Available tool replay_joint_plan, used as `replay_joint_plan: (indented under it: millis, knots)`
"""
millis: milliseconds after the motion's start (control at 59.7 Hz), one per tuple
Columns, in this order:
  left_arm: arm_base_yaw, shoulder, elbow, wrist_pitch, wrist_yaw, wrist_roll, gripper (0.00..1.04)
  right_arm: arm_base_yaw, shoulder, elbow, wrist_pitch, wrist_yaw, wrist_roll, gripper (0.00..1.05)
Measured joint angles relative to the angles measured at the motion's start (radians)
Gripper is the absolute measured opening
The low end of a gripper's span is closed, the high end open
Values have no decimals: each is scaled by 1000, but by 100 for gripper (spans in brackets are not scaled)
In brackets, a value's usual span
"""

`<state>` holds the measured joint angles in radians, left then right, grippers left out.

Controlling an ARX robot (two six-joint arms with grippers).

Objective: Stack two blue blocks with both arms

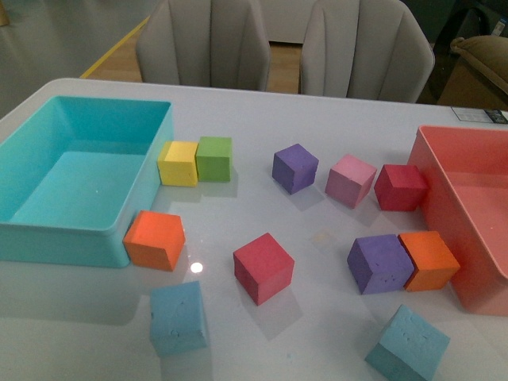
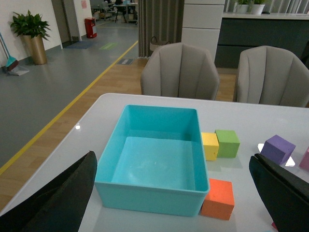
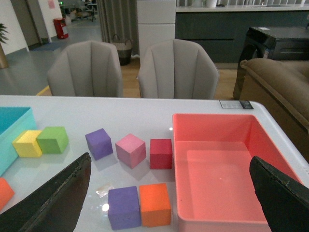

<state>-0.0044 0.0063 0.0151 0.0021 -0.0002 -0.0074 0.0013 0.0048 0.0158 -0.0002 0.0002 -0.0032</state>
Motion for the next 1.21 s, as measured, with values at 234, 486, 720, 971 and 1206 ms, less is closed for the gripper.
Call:
replay_joint_plan:
  millis: [234,486,720,971,1206]
  knots:
    - [0,0,0,0,0,0,96,0,0,0,0,0,0,96]
    - [0,0,0,0,0,0,96,0,0,0,0,0,0,96]
    - [0,0,0,0,0,0,96,0,0,0,0,0,0,96]
    - [0,0,0,0,0,0,96,81,812,100,123,-55,-296,96]
    - [0,0,0,0,0,0,96,191,1442,258,341,6,-412,96]
